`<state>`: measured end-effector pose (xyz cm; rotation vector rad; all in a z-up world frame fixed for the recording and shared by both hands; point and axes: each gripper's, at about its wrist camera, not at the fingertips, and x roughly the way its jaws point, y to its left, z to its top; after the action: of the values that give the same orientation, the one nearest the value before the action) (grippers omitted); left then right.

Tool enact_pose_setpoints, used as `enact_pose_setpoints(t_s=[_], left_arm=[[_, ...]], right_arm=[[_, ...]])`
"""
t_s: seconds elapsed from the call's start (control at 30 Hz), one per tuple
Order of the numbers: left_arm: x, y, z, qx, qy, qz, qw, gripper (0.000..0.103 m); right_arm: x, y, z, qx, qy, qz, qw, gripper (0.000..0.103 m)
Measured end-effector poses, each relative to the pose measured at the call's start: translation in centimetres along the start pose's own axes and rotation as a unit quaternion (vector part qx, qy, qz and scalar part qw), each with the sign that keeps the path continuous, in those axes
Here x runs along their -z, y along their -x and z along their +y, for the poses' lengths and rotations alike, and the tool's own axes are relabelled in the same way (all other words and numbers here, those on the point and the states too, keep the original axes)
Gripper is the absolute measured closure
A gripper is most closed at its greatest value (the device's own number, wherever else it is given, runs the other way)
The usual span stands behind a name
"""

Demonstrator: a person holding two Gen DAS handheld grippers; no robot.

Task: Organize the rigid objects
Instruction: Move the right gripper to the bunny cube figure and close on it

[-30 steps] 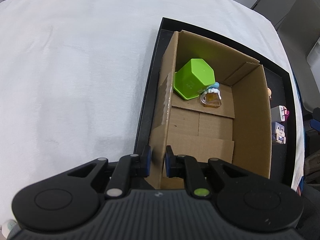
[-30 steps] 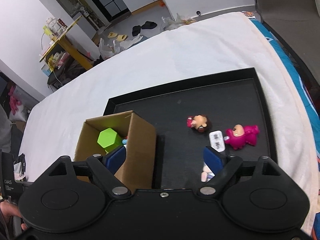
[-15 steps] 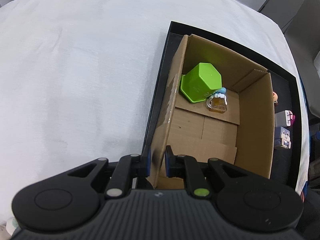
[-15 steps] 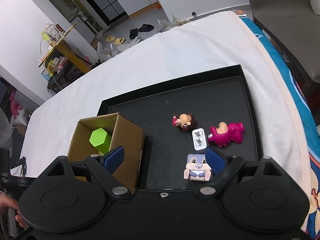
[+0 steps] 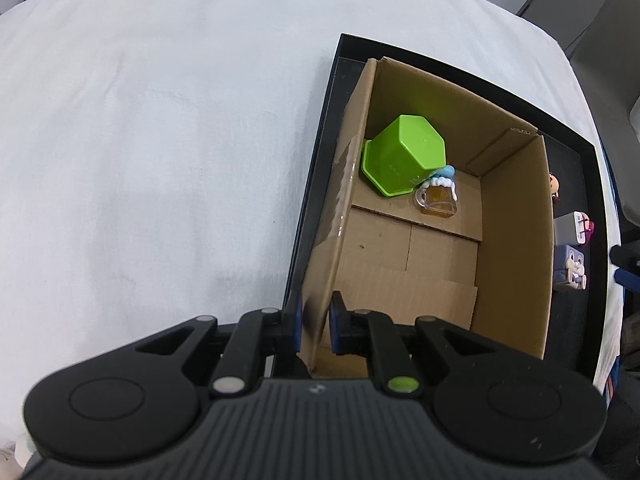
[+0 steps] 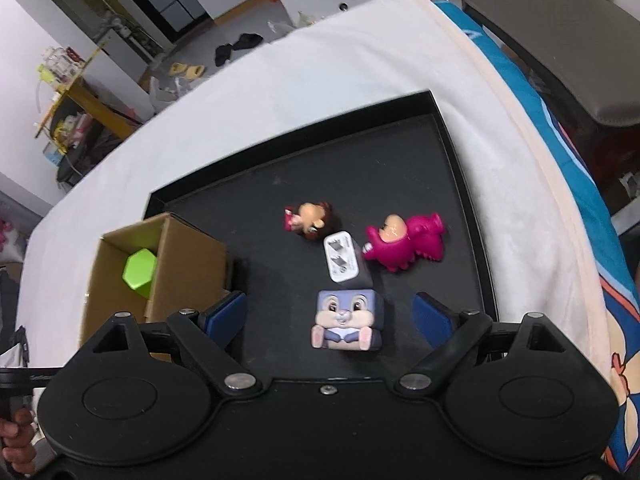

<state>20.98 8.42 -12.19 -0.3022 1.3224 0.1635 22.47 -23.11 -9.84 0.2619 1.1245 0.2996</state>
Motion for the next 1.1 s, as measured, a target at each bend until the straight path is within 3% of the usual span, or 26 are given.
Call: enact_pose_setpoints(t_s=[0.63, 0.73, 0.8, 0.87, 1.1], left_arm=[[-0.3, -0.1, 0.1, 0.004, -0.005, 0.013, 0.9999, 0.091], [-0.3, 0.0, -0.1, 0.005, -0.007, 0.011, 0.9999, 0.09], [-0.2, 0.1, -0.2, 0.005, -0.012, 0.011, 0.9999, 0.09], [-0.2, 0.1, -0.2, 0.005, -0.014, 0.01, 0.9998, 0.09], [-0.2, 0.1, -0.1, 0.005, -0.013, 0.009, 0.9999, 0.09]], right_arm=[[1.4, -5.5, 1.2, 0.074, 0.024, 0.03, 0.997, 0.017], [1.6, -6.3, 1.2, 0.091, 0.029, 0.033, 0.995, 0.024], [1.8, -7.0, 1.0, 0.099, 0.032, 0.042, 0.994, 0.045], [2.1, -7.1, 1.0, 0.103, 0.035, 0.039, 0.993, 0.057], [1.9, -5.8, 0.4, 0.079, 0.009, 0.029, 0.996, 0.059]])
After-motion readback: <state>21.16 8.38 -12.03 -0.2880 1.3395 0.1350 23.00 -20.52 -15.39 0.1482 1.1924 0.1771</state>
